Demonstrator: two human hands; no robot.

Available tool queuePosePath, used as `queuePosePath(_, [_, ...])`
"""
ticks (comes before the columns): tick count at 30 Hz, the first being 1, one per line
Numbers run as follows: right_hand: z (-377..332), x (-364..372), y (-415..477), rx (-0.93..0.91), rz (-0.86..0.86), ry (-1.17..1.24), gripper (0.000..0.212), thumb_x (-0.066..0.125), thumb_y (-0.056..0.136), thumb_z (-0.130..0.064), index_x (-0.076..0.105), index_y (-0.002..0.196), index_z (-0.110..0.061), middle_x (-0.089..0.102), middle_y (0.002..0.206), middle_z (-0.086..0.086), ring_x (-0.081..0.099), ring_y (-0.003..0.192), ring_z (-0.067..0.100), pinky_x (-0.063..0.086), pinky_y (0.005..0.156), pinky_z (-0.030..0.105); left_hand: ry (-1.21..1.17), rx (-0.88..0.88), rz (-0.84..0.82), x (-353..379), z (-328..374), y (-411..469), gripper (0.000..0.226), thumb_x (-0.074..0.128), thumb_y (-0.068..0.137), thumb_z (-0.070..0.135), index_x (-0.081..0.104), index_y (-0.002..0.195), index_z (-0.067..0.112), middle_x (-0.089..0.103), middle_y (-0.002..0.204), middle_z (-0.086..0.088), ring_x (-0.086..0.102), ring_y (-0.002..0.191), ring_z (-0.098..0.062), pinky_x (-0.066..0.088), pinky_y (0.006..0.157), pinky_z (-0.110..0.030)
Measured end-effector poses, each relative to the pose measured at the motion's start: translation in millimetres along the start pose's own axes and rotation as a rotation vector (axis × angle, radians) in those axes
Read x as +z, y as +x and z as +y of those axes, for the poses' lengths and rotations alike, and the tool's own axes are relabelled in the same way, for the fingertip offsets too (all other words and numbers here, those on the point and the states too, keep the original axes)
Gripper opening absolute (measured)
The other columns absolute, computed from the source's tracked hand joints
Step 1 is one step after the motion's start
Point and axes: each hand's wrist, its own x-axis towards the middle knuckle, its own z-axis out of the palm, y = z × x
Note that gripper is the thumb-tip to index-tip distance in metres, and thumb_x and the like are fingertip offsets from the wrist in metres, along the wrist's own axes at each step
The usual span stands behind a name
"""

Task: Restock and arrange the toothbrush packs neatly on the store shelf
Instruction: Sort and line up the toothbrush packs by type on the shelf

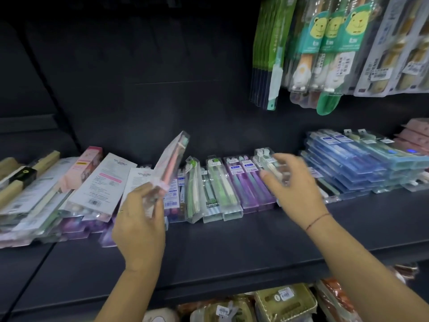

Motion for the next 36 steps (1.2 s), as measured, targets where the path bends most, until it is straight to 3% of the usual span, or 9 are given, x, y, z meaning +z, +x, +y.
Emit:
queuePosePath(4, [-43.1, 42.5, -27.3, 0.329, -0.500, 0.694, 0.042, 0.057, 0.093, -0.040, 0.045, 0.132, -0.028, 0.064, 0.118, 0.005, 0.070, 0.098, 0.018, 0.054, 0.095, 0.040, 0.043, 0.431, 0.122, 9.2, 4.3, -11.9, 0.011, 0.068, 0.092, 0.014, 0.068, 0.093, 0.003, 0.072, 0.101, -0.007, 0.066, 0.094, -0.024, 0.051, 0.084, -0.035])
queuePosePath(9, [-49.8, 70.8, -27.5, 0.390, -0.564, 0.830, 0.048, 0.062, 0.092, -0.035, 0.041, 0.134, -0.024, 0.066, 0.097, 0.012, 0.064, 0.082, 0.021, 0.057, 0.089, 0.043, -0.057, 0.522, -0.019, 18.1, 12.2, -32.5, 0.025, 0.076, 0.081, 0.011, 0.062, 0.102, 0.013, 0.071, 0.098, -0.002, 0.062, 0.092, -0.016, 0.046, 0.086, -0.025])
queuePosePath(13, [-46.6, 75.8, -30.3, 0.354, -0.502, 0.754, 0.050, 0.061, 0.089, -0.040, 0.036, 0.132, -0.031, 0.070, 0.110, 0.000, 0.069, 0.098, 0.014, 0.054, 0.095, 0.037, -0.289, -0.074, -0.088, 0.6, 33.1, -25.3, 0.025, 0.078, 0.080, 0.020, 0.055, 0.091, 0.025, 0.062, 0.089, 0.013, 0.056, 0.078, 0.002, 0.042, 0.070, -0.007])
queuePosePath(16, [-49.1, 81.6, -33.5, 0.331, -0.485, 0.544, 0.035, 0.055, 0.096, -0.040, 0.054, 0.126, -0.022, 0.064, 0.119, 0.000, 0.065, 0.104, 0.015, 0.052, 0.097, 0.034, -0.540, -0.549, -0.111, -6.8, 34.5, -18.3, 0.031, 0.074, 0.085, 0.015, 0.047, 0.094, 0.027, 0.062, 0.088, 0.006, 0.064, 0.074, -0.007, 0.047, 0.060, -0.015])
queuePosePath(19, [-54.3, 94.6, -42.8, 0.359, -0.506, 0.503, 0.029, 0.057, 0.096, -0.036, 0.053, 0.124, -0.026, 0.060, 0.120, -0.001, 0.064, 0.105, 0.023, 0.053, 0.095, 0.040, -0.809, -0.818, -0.079, -8.5, 28.5, -17.6, 0.034, 0.071, 0.088, 0.012, 0.048, 0.113, 0.017, 0.067, 0.107, -0.006, 0.070, 0.092, -0.016, 0.057, 0.078, -0.033])
queuePosePath(23, [-58.1, 111.6, -50.7, 0.362, -0.453, 0.662, 0.059, 0.068, 0.091, -0.022, 0.035, 0.138, -0.035, 0.062, 0.118, 0.000, 0.067, 0.101, 0.012, 0.055, 0.091, 0.035, -0.880, -0.824, -0.125, -14.5, 40.3, -24.6, 0.036, 0.071, 0.086, 0.011, 0.048, 0.114, 0.016, 0.067, 0.108, -0.003, 0.070, 0.092, -0.011, 0.057, 0.074, -0.023])
queuePosePath(27, [-53.5, 106.6, -48.7, 0.399, -0.313, 0.770, 0.055, 0.070, 0.087, -0.011, 0.044, 0.131, -0.032, 0.069, 0.107, 0.005, 0.070, 0.092, 0.015, 0.057, 0.083, 0.032, -0.625, -0.640, -0.149, -28.7, 41.4, -26.0, 0.037, 0.060, 0.080, 0.049, 0.051, 0.103, 0.021, 0.061, 0.104, 0.006, 0.061, 0.096, -0.011, 0.045, 0.077, -0.010])
queuePosePath(31, [-37.2, 84.3, -51.4, 0.424, -0.272, 0.724, 0.049, 0.066, 0.088, -0.006, 0.051, 0.133, -0.017, 0.069, 0.108, 0.005, 0.068, 0.097, 0.017, 0.054, 0.082, 0.026, -0.147, -0.648, -0.013, -31.9, -4.7, -14.6, 0.056, 0.067, 0.083, 0.045, 0.043, 0.123, 0.013, 0.040, 0.124, -0.004, 0.039, 0.121, -0.024, 0.029, 0.106, -0.041])
queuePosePath(36, [-19.8, 57.5, -73.5, 0.442, -0.300, 0.730, 0.029, 0.066, 0.087, -0.005, 0.064, 0.111, -0.022, 0.076, 0.089, 0.000, 0.073, 0.080, 0.013, 0.054, 0.060, 0.019, -0.442, -0.936, -0.125, -21.4, -31.4, -8.9, 0.047, 0.075, 0.085, 0.028, 0.054, 0.121, 0.005, 0.066, 0.105, 0.000, 0.063, 0.086, -0.010, 0.047, 0.066, -0.020])
